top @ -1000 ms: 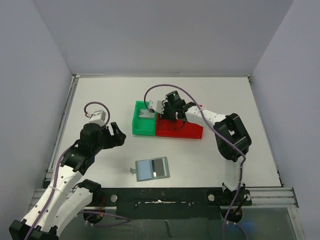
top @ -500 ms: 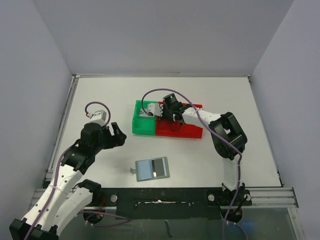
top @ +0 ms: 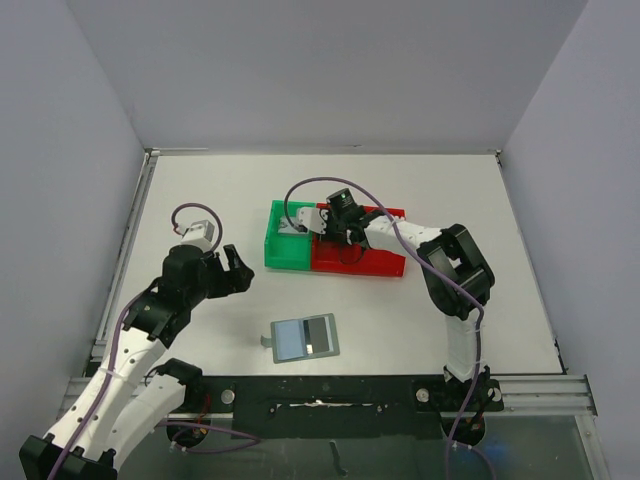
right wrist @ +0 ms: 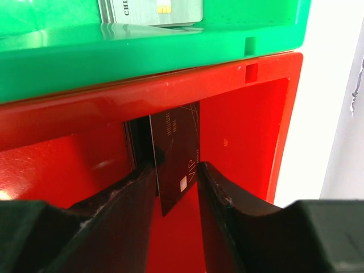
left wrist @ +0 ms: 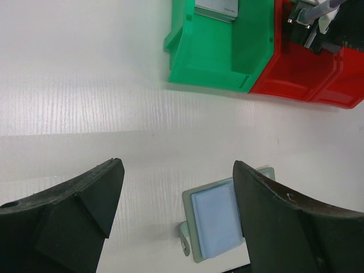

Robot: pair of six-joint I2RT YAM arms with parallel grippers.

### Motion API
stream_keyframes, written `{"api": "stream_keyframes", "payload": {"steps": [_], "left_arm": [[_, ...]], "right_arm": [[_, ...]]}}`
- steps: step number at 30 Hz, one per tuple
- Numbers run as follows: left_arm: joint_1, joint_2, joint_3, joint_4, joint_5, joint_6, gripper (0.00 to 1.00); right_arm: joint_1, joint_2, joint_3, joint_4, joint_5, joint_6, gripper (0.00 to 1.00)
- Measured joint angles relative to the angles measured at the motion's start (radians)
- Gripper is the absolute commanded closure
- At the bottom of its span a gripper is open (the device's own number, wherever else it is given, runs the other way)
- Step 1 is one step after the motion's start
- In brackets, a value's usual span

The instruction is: Take the credit cards out of the card holder

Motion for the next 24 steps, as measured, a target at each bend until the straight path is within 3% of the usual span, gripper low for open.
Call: {"api": "stream_keyframes", "payload": {"steps": [5, 24], "left_arm": [[0.000, 0.003, 0.000, 0.000, 0.008, 0.000, 0.22], [0.000, 0.010, 0.000, 0.002, 0.030, 0.007, 0.22]], "right_arm": [[-0.002, 0.000, 0.000, -0.009, 0.000, 0.019, 0.53], [-0.014, -0.006, 0.043, -0.061, -0.039, 0.081, 0.45]]}}
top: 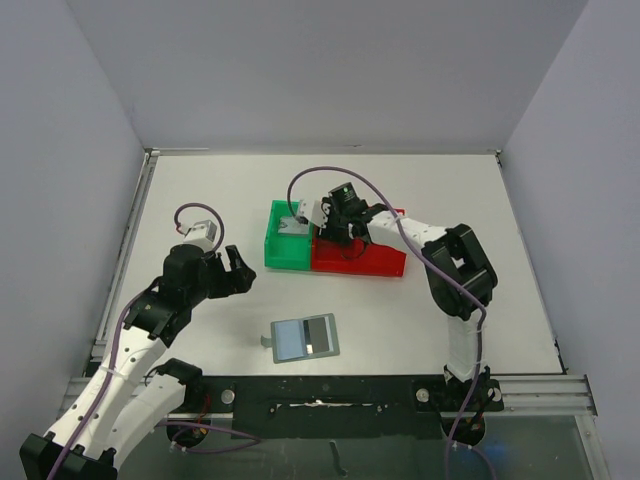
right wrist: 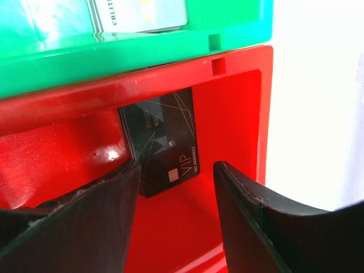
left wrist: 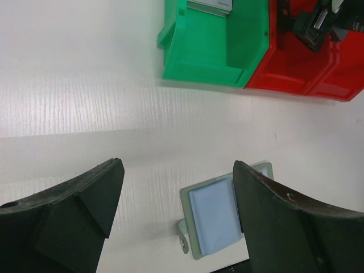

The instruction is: Take the credit cards out of the card holder

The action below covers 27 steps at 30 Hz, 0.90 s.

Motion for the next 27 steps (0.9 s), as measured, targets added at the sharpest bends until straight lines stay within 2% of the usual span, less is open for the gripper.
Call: {"api": "stream_keyframes", "payload": {"steps": [3, 7, 14, 17, 18, 19, 20, 21, 27], "left_arm": [[0.000, 0.000, -0.002, 0.006, 0.003, 0.003, 0.22], [0.000, 0.000, -0.017, 0.014, 0.004, 0.004, 0.22], [0.000, 0.000, -0.022, 0.020, 0.010, 0.005, 0.22], [0.000, 0.000, -0.022, 0.022, 0.014, 0.006, 0.22], [0.000, -0.001, -0.022, 0.022, 0.014, 0.006, 0.22], [0.001, -0.003, -0.022, 0.022, 0.014, 0.006, 0.22], [0.001, -0.005, -0.022, 0.022, 0.014, 0.006, 0.21], [0.001, -0.009, -0.023, 0.023, 0.014, 0.006, 0.21], [0.002, -0.054, -0.049, 0.068, 0.023, -0.010, 0.17]], "right_arm": [[0.000, -0.031, -0.005, 0.005, -0.007, 0.018, 0.45], [0.000, -0.164, -0.069, 0.055, -0.008, 0.058, 0.45], [0.005, -0.554, -0.266, 0.224, 0.001, 0.245, 0.41], [0.012, -0.724, -0.386, 0.305, 0.008, 0.365, 0.31], [0.014, -0.776, -0.426, 0.329, 0.013, 0.410, 0.24], [0.015, -0.834, -0.474, 0.350, 0.019, 0.467, 0.13], [0.015, -0.874, -0.508, 0.366, 0.026, 0.515, 0.05], [0.016, -0.921, -0.549, 0.378, 0.037, 0.578, 0.02], [0.008, -1.107, -0.750, 0.386, 0.043, 0.935, 0.02]]}}
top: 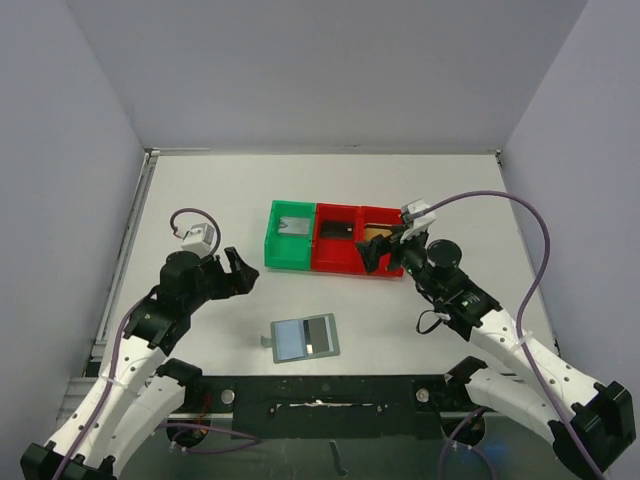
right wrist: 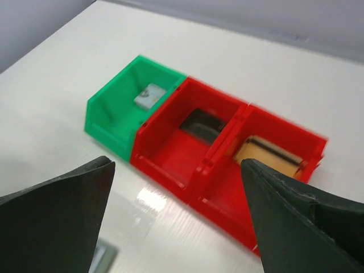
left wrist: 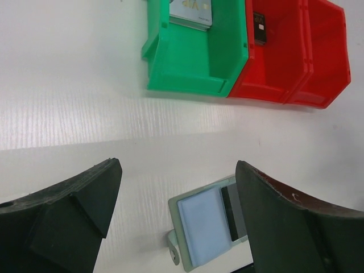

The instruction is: Take the credit cards out of the card holder

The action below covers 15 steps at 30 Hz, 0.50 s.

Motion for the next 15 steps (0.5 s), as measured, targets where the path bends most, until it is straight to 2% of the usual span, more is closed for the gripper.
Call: {"api": "stream_keyframes", "payload": {"steps": [2, 4, 5, 9, 11, 13, 15], "left_arm": [[0.000, -0.011, -0.032, 0.042, 0.016, -0.029, 0.18], [0.001, -0.002, -0.070, 0.101, 0.062, -0.083, 0.22], [0.001, 0.010, -0.080, 0.122, 0.085, -0.106, 0.24], [-0.029, 0.114, -0.091, 0.201, 0.171, -0.202, 0.29], [-0.091, 0.158, -0.092, 0.216, 0.179, -0.234, 0.32], [-0.187, 0.191, -0.096, 0.227, 0.169, -0.269, 0.37], [-0.289, 0.216, -0.104, 0.243, 0.150, -0.301, 0.42]], "right_arm": [[0.000, -0.026, -0.055, 0.000, -0.035, 0.103, 0.03], [0.000, -0.040, -0.119, 0.002, -0.084, 0.231, 0.14], [0.001, -0.040, -0.149, 0.005, -0.107, 0.289, 0.23], [0.074, -0.005, -0.246, 0.020, -0.147, 0.504, 0.34], [0.175, 0.039, -0.249, -0.002, -0.111, 0.592, 0.39], [0.277, 0.088, -0.247, -0.013, -0.060, 0.658, 0.50], [0.347, 0.141, -0.238, -0.021, -0.026, 0.713, 0.55]]}}
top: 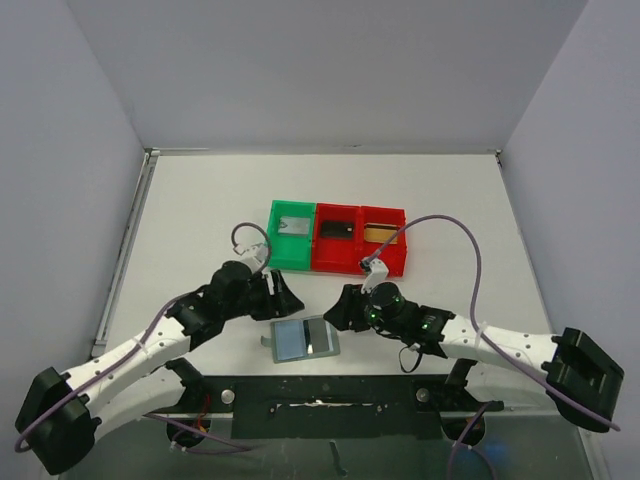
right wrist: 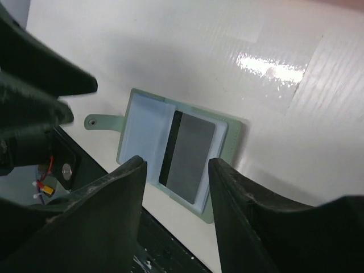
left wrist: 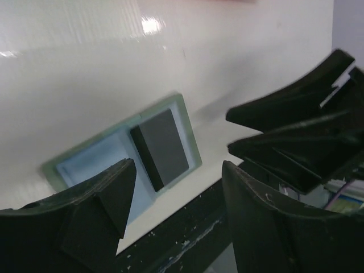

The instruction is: Take the credit cards out of the card holder

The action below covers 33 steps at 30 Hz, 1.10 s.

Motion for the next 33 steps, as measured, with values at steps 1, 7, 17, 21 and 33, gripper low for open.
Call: {"api": "stream_keyframes", "payload": {"steps": [1, 7, 17, 21, 33], "left_arm": [[-0.048, 0.012, -0.005, 0.007, -0.014, -0.016, 0.45], [-0.222, 0.080, -0.050, 0.064, -0.083, -0.133, 0.52], [-0.264, 0.200, -0.074, 0.114, -0.125, -0.224, 0.57], [-0.264, 0.229, -0.074, 0.115, -0.133, -0.239, 0.62], [-0.274, 0.371, 0.043, 0.070, -0.166, -0.206, 0.63]], "right_arm": [[0.017, 0.028, 0.008, -0.001, 0.012, 0.024, 0.57], [0.053, 0.166, 0.034, -0.009, 0.074, 0.164, 0.65], [0.053, 0.210, 0.034, 0.030, 0.045, 0.244, 0.72], [0.053, 0.283, 0.037, 0.059, 0.002, 0.249, 0.75], [0.055, 0.367, 0.026, 0.103, -0.007, 0.358, 0.79]]}}
